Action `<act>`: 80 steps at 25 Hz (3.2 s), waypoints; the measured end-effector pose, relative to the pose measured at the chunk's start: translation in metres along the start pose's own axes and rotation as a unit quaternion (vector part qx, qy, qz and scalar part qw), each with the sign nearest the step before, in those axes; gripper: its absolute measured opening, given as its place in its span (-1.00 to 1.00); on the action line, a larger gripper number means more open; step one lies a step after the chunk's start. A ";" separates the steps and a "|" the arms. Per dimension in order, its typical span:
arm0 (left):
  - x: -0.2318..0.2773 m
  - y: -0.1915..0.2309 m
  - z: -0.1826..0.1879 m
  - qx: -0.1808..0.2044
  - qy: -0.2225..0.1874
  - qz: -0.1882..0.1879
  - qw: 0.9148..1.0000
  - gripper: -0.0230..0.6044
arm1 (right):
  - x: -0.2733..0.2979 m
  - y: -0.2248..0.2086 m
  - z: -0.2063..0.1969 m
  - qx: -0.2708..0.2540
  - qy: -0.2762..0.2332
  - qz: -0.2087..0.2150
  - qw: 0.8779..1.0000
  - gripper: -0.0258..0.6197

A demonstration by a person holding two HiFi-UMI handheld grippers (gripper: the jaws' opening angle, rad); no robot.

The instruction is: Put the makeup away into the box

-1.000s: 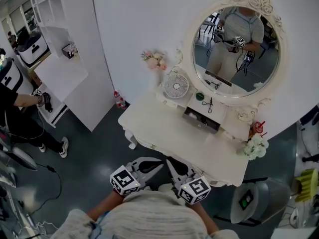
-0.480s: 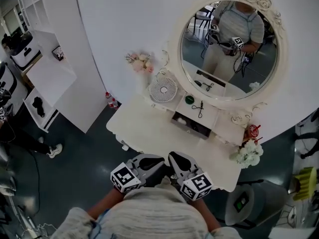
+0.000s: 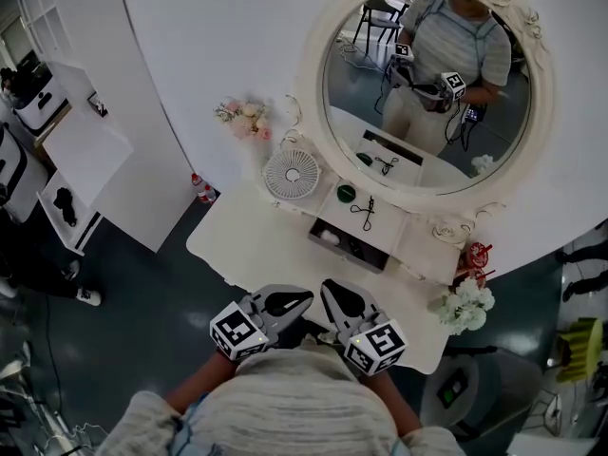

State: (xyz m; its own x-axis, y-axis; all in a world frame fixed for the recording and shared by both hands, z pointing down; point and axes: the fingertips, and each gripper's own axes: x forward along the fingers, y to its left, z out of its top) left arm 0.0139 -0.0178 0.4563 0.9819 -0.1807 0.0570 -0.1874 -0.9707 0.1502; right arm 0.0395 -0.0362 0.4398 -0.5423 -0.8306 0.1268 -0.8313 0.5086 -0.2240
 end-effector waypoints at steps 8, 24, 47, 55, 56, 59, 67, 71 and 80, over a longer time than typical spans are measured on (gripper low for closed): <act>0.031 0.004 0.000 -0.002 0.005 0.006 1.000 -0.88 | -0.006 -0.027 0.001 0.004 0.010 0.009 1.000 -0.89; 0.051 0.024 -0.004 -0.007 0.002 0.007 1.000 -0.88 | 0.008 -0.055 0.004 -0.016 0.028 0.025 0.999 -0.89; 0.040 0.048 -0.025 -0.029 0.028 0.009 0.999 -0.88 | 0.076 -0.142 0.014 -0.146 0.117 -0.005 0.982 -0.89; 0.040 0.048 -0.028 -0.029 0.028 0.006 0.999 -0.88 | 0.098 -0.158 0.013 -0.176 0.161 0.008 0.971 -0.64; 0.041 0.048 -0.029 -0.029 0.028 0.006 0.999 -0.88 | 0.102 -0.161 0.013 -0.182 0.167 0.007 0.969 -0.64; 0.040 0.047 -0.028 -0.027 0.027 0.004 0.999 -0.88 | 0.112 -0.171 0.012 -0.202 0.188 0.003 0.961 -0.64; 0.037 0.049 -0.033 -0.038 0.031 0.010 0.999 -0.88 | 0.135 -0.204 0.003 -0.231 0.246 -0.007 0.941 -0.64; 0.036 0.051 -0.031 -0.038 0.029 0.011 0.999 -0.88 | 0.143 -0.218 -0.005 -0.240 0.270 -0.013 0.932 -0.64; 0.038 0.056 -0.035 -0.034 0.035 0.006 0.999 -0.88 | 0.156 -0.244 -0.024 -0.260 0.320 -0.023 0.911 -0.64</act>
State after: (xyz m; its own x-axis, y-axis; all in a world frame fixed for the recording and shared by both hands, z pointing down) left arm 0.0397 -0.0737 0.5017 0.9756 -0.1786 0.1276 -0.2030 -0.9553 0.2149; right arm 0.1553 -0.2845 0.5370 -0.3270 -0.6364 0.6986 -0.7098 0.6534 0.2630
